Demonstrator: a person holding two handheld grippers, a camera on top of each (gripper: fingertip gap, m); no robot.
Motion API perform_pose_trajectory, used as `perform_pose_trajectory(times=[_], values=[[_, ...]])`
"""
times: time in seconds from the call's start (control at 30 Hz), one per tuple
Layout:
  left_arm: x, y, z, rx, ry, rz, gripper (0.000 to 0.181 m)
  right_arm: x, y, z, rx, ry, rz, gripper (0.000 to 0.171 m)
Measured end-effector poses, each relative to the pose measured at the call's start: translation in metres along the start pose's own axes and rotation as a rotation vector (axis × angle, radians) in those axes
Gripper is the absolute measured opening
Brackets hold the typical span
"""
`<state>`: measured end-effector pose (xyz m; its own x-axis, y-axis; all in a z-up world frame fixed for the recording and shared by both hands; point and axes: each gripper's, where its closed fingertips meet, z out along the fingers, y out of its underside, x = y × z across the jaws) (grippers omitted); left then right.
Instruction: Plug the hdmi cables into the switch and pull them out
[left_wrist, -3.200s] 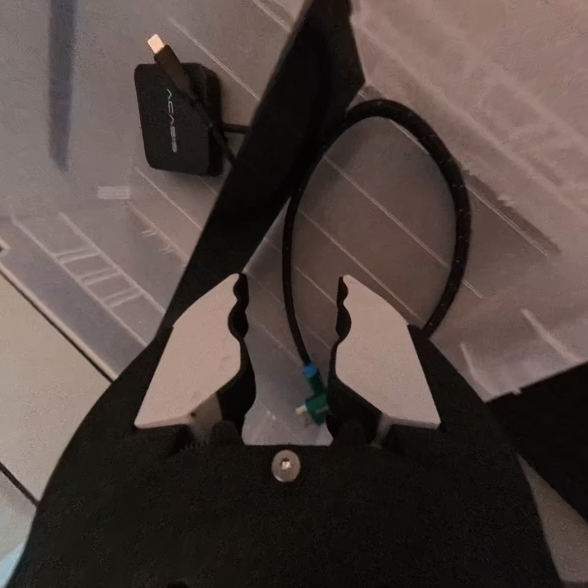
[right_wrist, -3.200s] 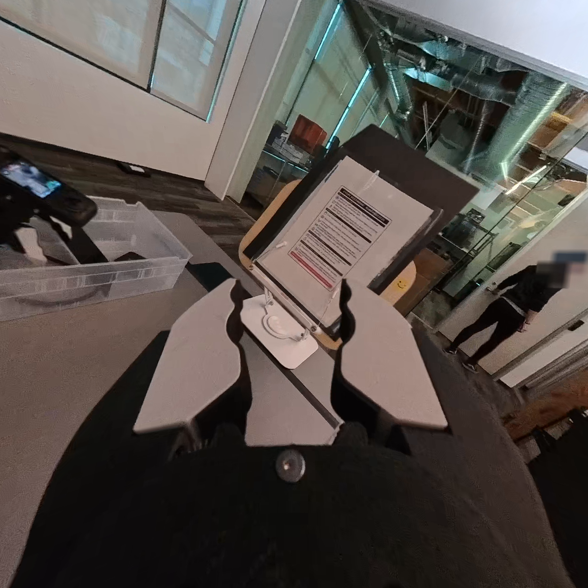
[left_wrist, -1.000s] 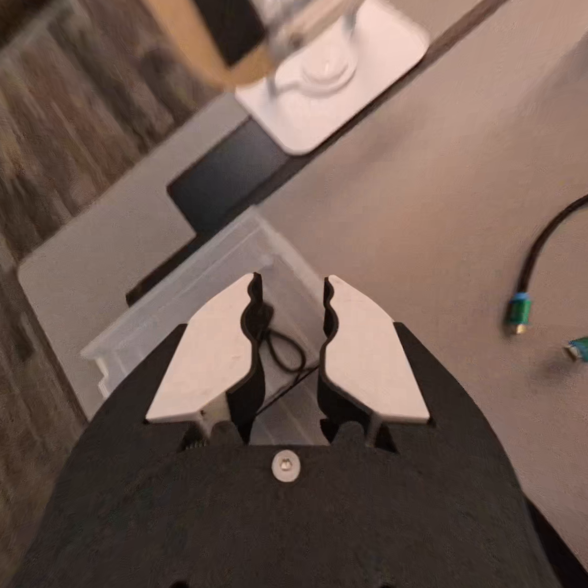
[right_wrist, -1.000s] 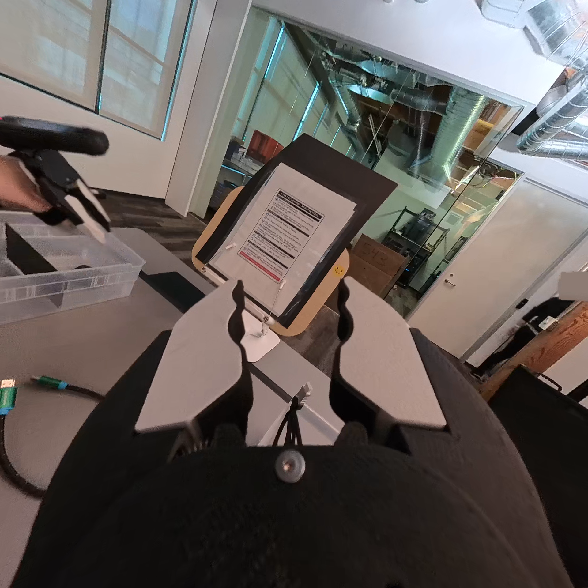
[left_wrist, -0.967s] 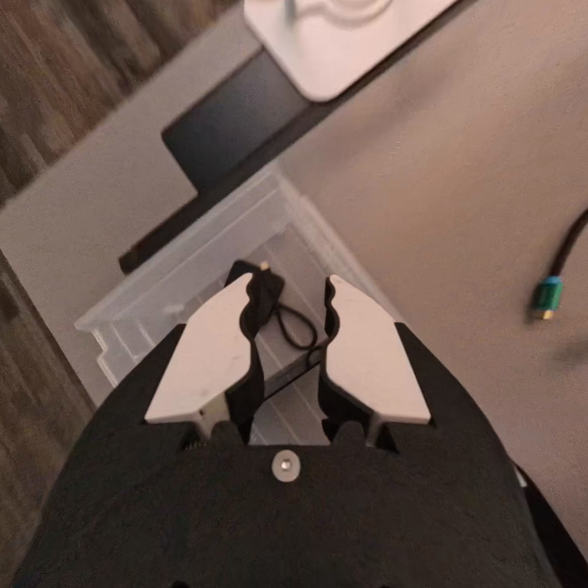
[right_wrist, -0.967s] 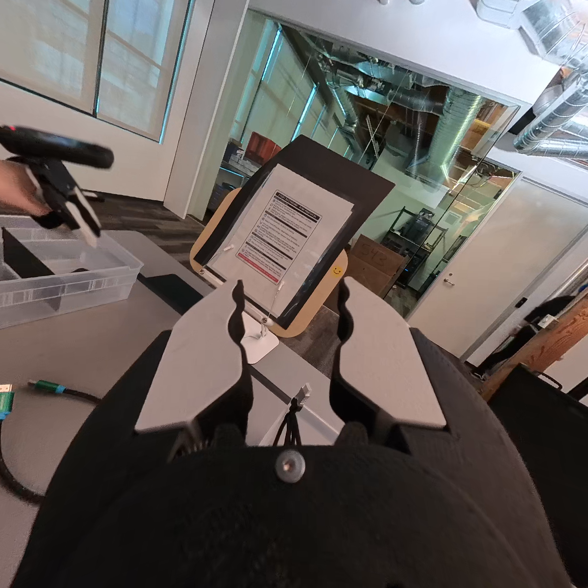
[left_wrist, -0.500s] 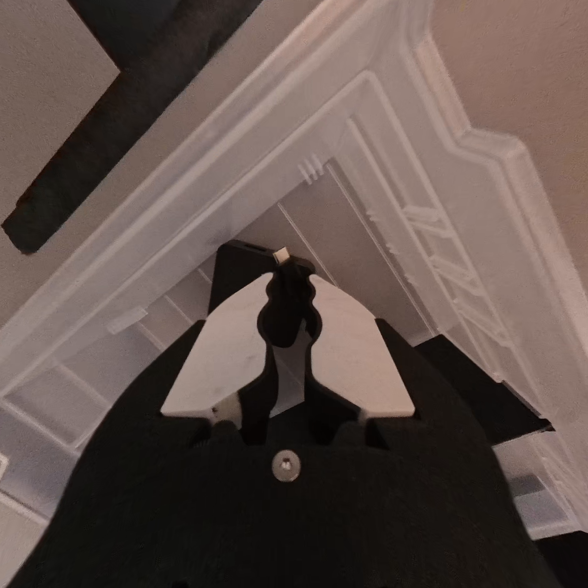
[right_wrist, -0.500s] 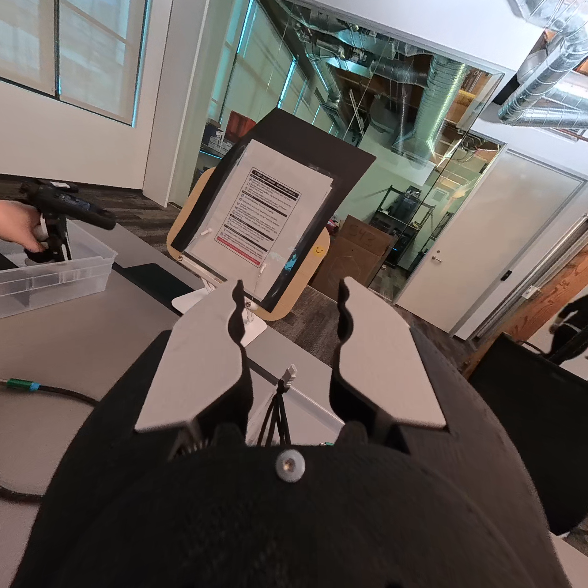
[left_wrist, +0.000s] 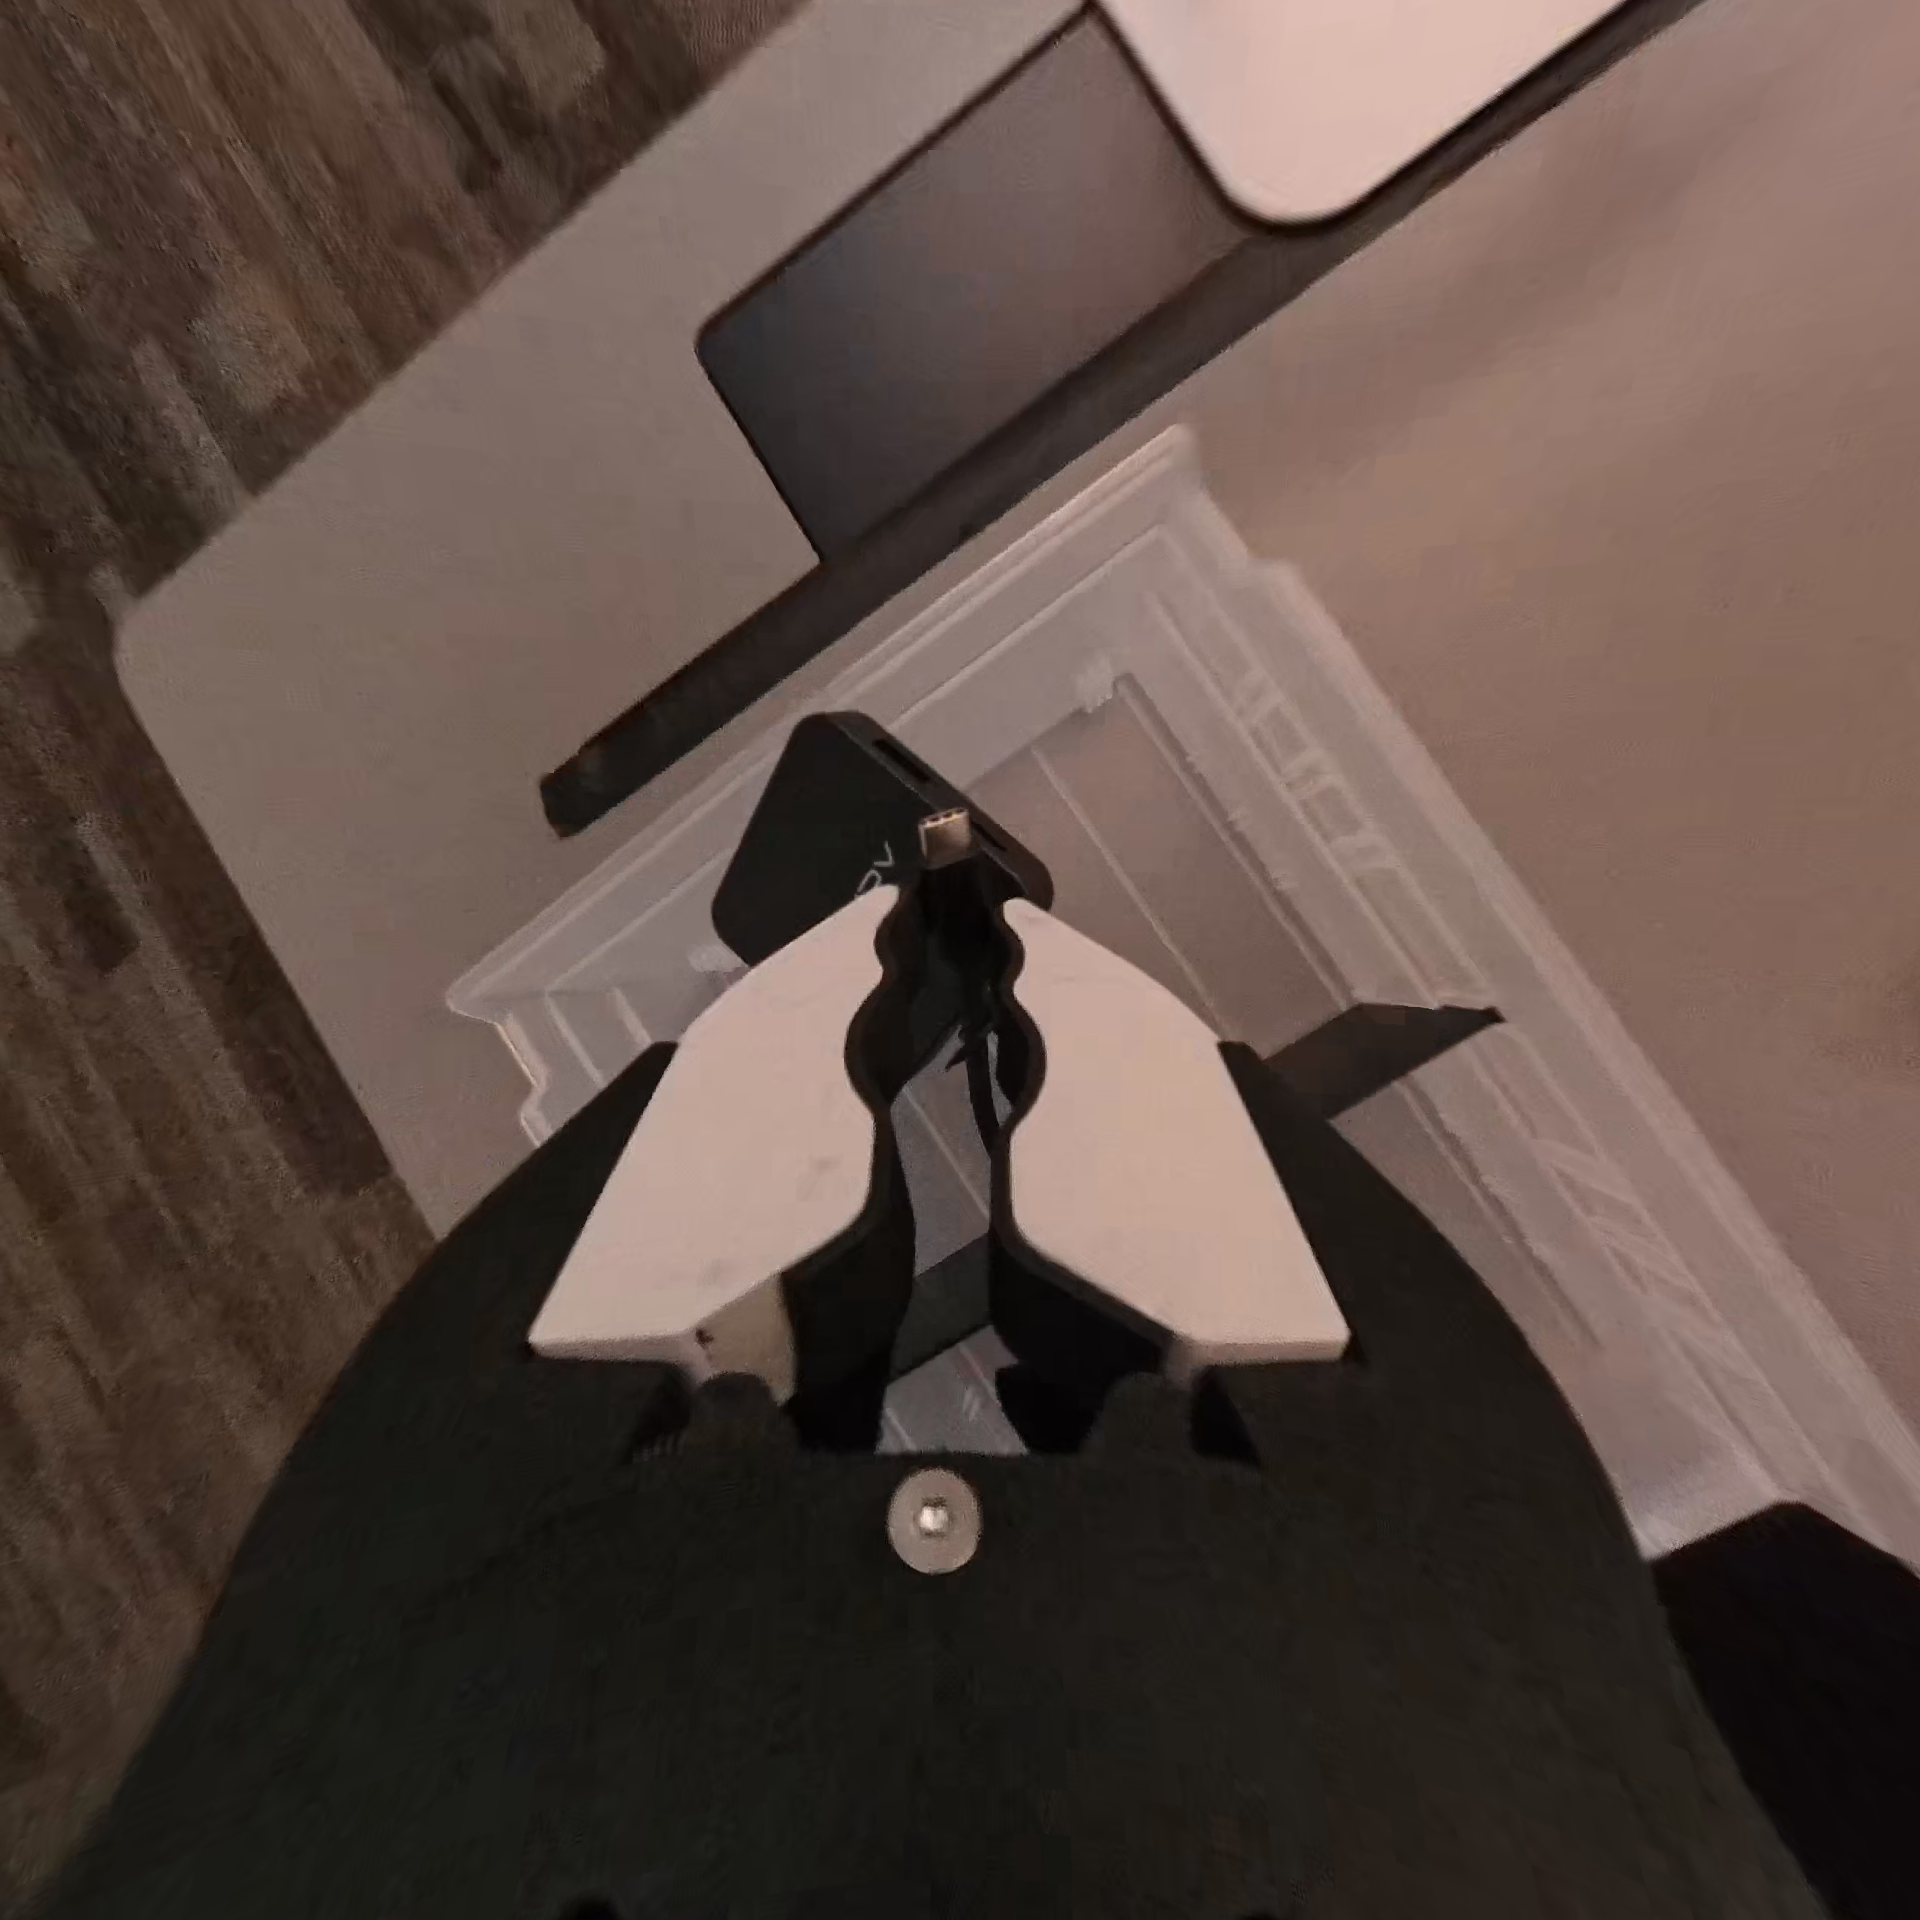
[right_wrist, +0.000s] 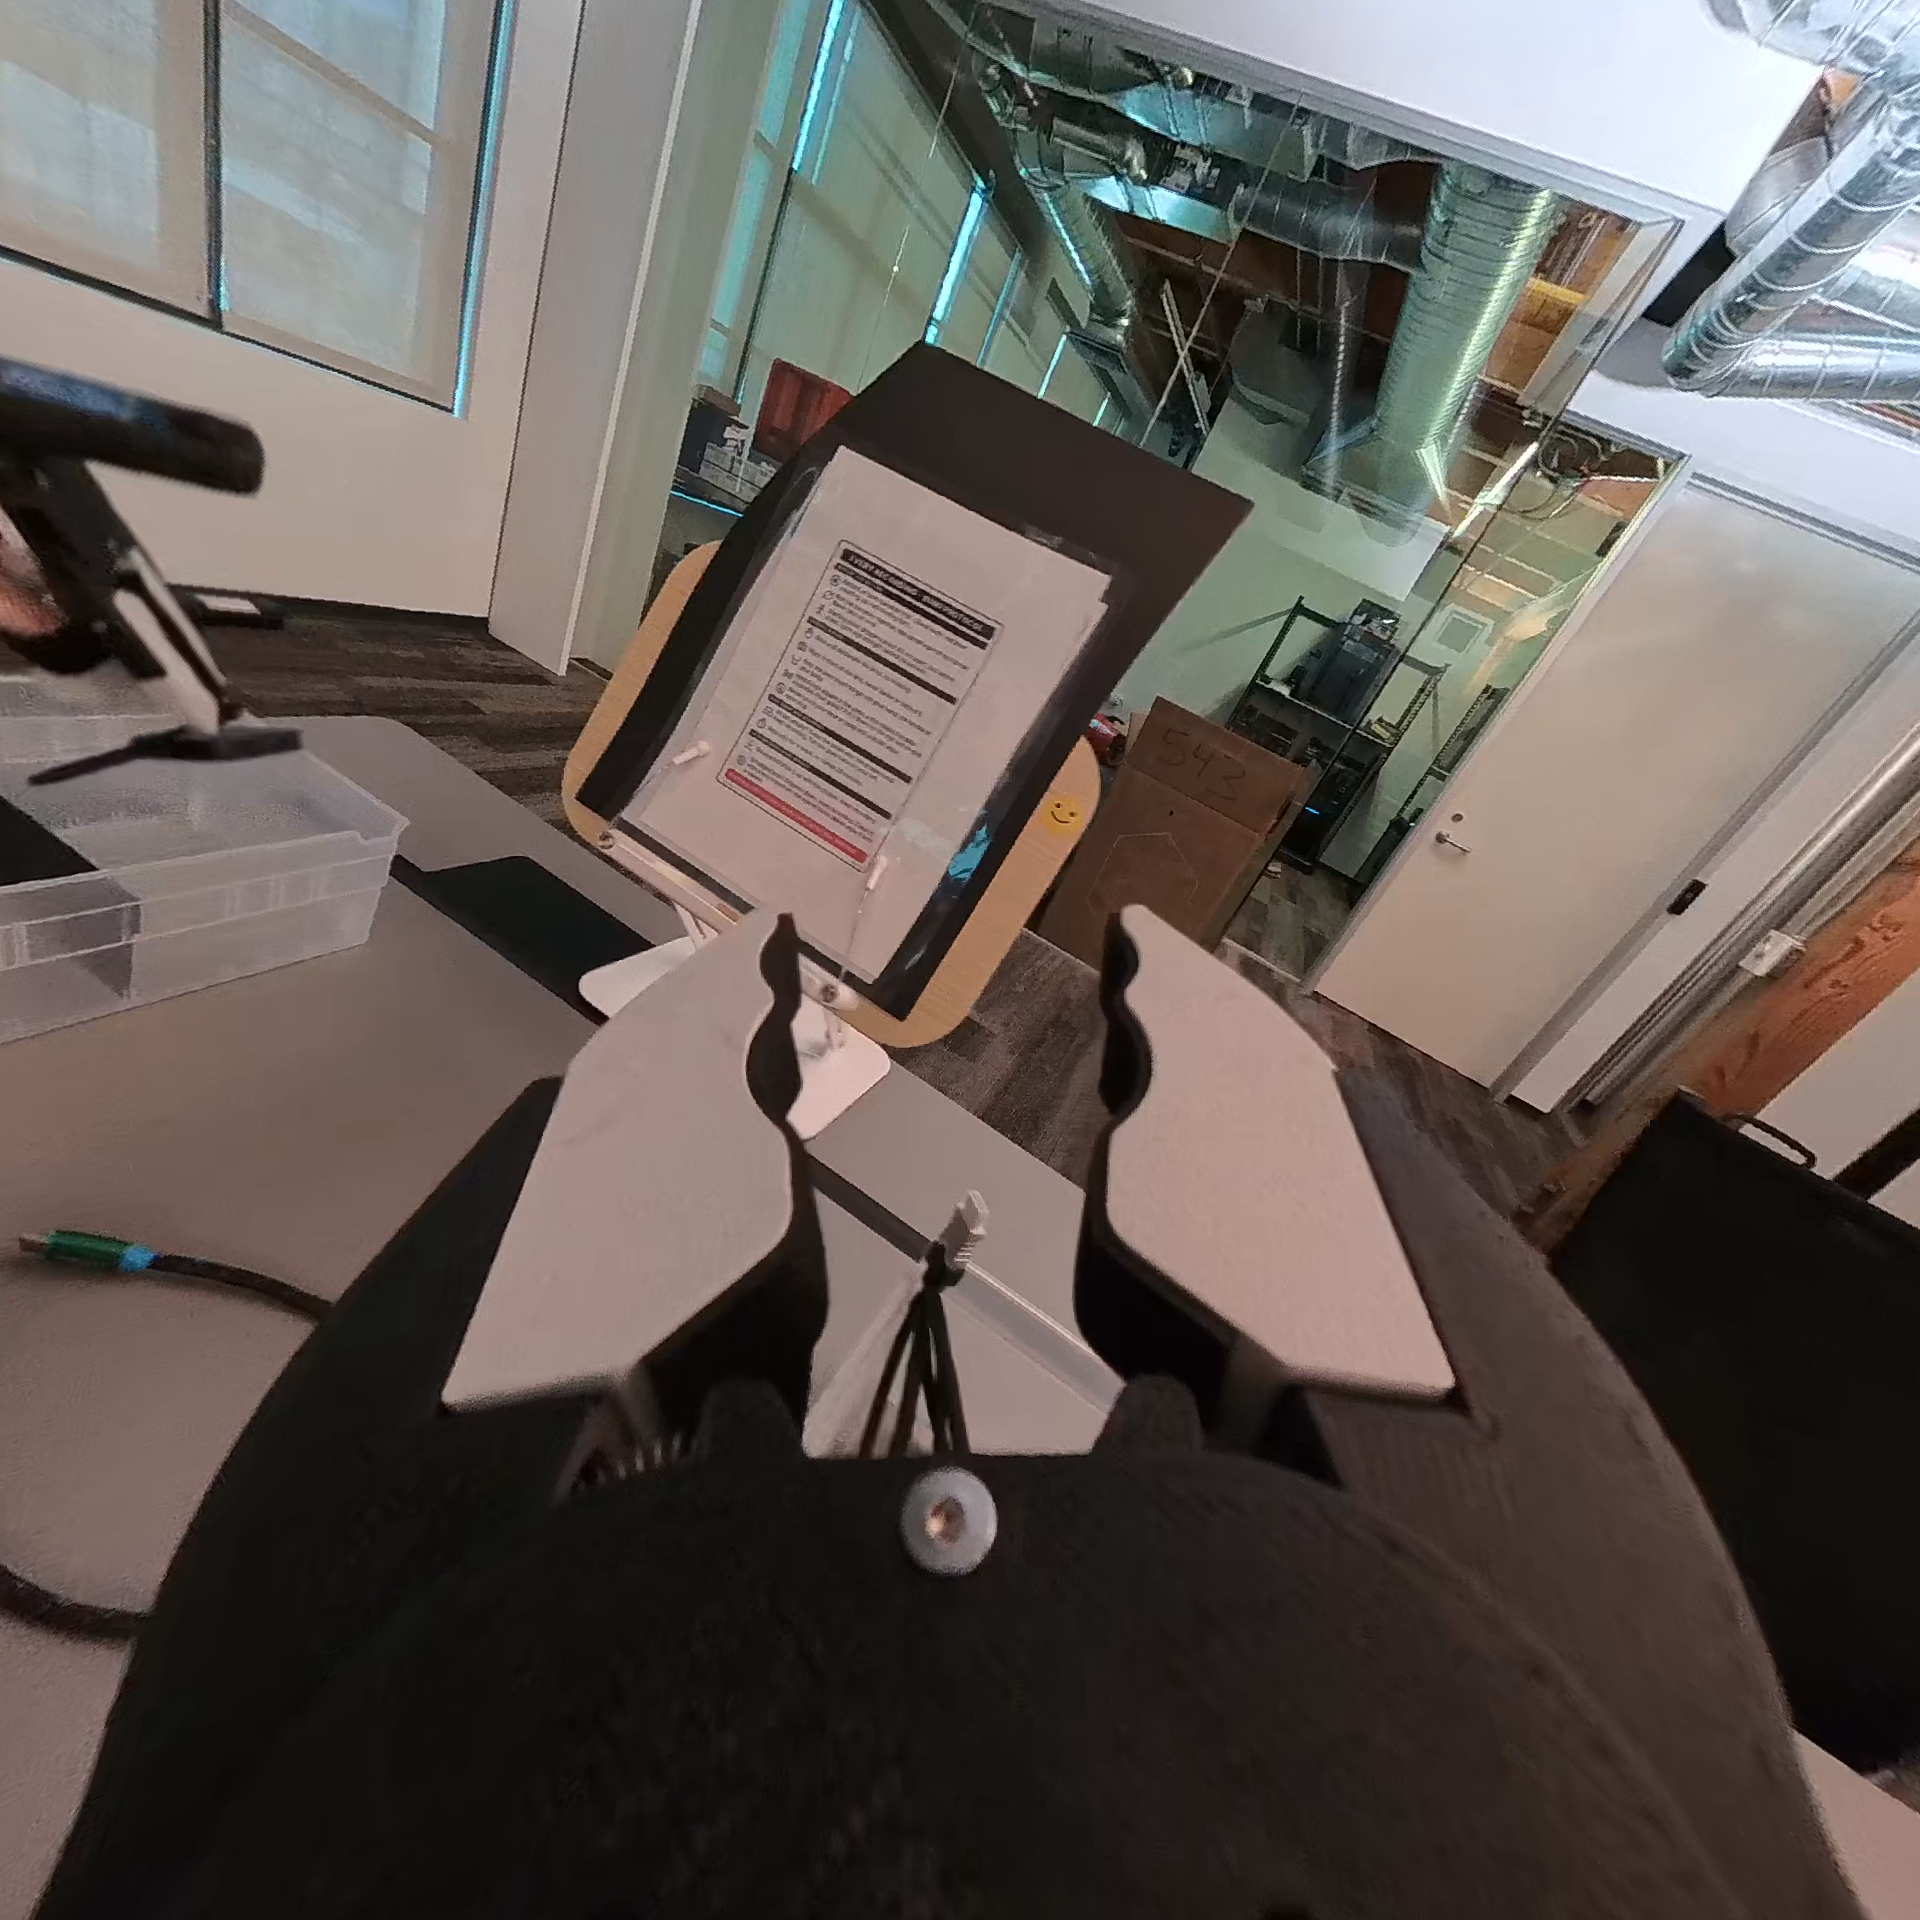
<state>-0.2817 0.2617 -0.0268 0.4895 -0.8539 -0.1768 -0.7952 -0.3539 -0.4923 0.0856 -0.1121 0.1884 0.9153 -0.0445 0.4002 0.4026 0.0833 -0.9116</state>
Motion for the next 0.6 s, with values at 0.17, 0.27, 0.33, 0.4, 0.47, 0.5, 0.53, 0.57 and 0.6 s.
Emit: perform_pose_trajectory(times=[0.17, 0.27, 0.33, 0.4, 0.47, 0.5, 0.53, 0.57, 0.6], values=[[0.063, -0.058, -0.086, 0.356, 0.178, 0.093, 0.012, -0.054, 0.005, 0.035, -0.012, -0.180, 0.016, 0.056], [0.144, -0.064, -0.123, 0.482, 0.370, 0.272, 0.012, -0.108, 0.018, 0.058, -0.025, -0.357, -0.076, 0.059], [0.193, -0.058, -0.131, 0.516, 0.480, 0.451, 0.013, -0.150, 0.027, 0.066, -0.001, -0.508, -0.112, 0.060], [0.230, -0.049, -0.129, 0.509, 0.566, 0.597, 0.013, -0.193, 0.038, 0.070, 0.046, -0.671, -0.133, 0.063], [0.255, -0.037, -0.120, 0.440, 0.632, 0.688, 0.013, -0.222, 0.048, 0.081, 0.117, -0.696, -0.173, 0.069], [0.262, -0.033, -0.115, 0.397, 0.655, 0.716, 0.013, -0.235, 0.056, 0.084, 0.129, -0.707, -0.231, 0.069], [0.270, -0.030, -0.110, 0.363, 0.676, 0.734, 0.013, -0.243, 0.064, 0.087, 0.133, -0.691, -0.315, 0.072], [0.276, -0.027, -0.107, 0.340, 0.694, 0.750, 0.013, -0.247, 0.070, 0.091, 0.135, -0.653, -0.402, 0.071], [0.280, -0.026, -0.103, 0.327, 0.704, 0.761, 0.013, -0.254, 0.077, 0.091, 0.128, -0.652, -0.469, 0.071]])
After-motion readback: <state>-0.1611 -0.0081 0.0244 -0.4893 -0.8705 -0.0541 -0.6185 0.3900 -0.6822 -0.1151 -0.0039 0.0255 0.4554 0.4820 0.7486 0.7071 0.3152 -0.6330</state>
